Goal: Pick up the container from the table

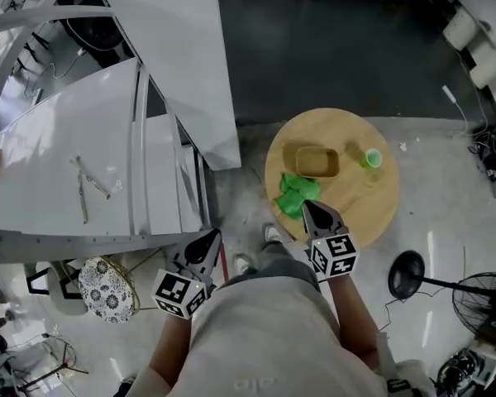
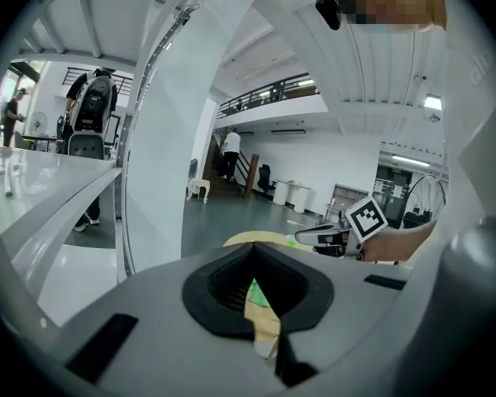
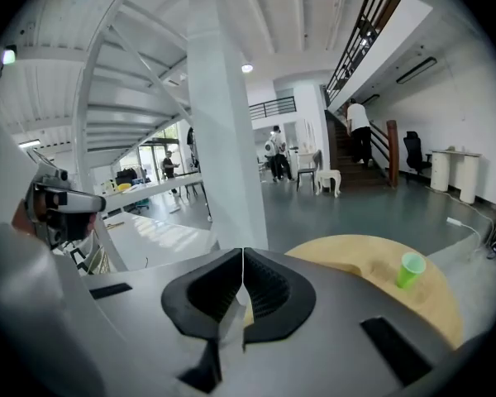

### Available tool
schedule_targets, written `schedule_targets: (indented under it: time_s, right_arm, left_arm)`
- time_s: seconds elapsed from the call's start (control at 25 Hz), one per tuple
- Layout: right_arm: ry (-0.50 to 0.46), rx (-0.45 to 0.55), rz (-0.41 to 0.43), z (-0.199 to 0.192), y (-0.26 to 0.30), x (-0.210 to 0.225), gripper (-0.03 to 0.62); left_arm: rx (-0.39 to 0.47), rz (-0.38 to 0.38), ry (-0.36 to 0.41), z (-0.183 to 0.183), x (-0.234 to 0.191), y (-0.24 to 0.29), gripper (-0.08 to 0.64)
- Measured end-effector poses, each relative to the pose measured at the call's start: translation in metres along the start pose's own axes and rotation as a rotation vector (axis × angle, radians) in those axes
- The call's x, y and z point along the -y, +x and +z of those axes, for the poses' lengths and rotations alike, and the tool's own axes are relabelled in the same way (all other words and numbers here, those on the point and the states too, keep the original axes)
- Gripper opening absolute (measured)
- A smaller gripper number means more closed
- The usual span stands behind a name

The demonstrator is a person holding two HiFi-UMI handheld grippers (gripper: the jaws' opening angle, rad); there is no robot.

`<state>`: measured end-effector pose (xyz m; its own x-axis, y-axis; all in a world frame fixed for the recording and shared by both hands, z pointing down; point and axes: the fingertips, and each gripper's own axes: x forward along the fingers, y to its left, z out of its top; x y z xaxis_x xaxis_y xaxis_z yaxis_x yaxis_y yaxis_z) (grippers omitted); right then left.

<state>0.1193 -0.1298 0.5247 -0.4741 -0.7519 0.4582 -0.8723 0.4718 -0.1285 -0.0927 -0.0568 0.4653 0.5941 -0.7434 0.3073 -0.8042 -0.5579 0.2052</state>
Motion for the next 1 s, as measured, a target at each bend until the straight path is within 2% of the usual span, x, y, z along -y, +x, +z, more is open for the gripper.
schedule_targets:
  time_s: [0.32, 0.56, 0.68, 0.88, 1.0]
  right_arm:
    - [0.008, -0.126, 0.005, -0.013, 0.087, 0.052, 0.028]
    - [-0.02, -0.211, -0.011, -0.031, 0.142, 0.086, 0.032]
    - [-0.01, -0.264, -0.033, -0.045, 0.168, 0.102, 0.062]
    - [0.012, -0.341, -0.059, -0.068, 0.202, 0.124, 0.151]
    - [0.017, -0.384, -0.076, -0.082, 0.218, 0.133, 0.163]
  left_arm:
    - [-0.021, 0.106, -0.033, 0.015, -0.036, 0.025, 0.015]
    - [-0.037, 0.205, -0.082, 0.012, -0.056, 0.032, 0.015]
    - [-0.051, 0.252, -0.102, 0.01, -0.066, 0.031, 0.015]
    - [-0.068, 0.313, -0.138, 0.003, -0.073, 0.029, 0.015]
    - [-0.082, 0.347, -0.155, -0.003, -0.072, 0.024, 0.015]
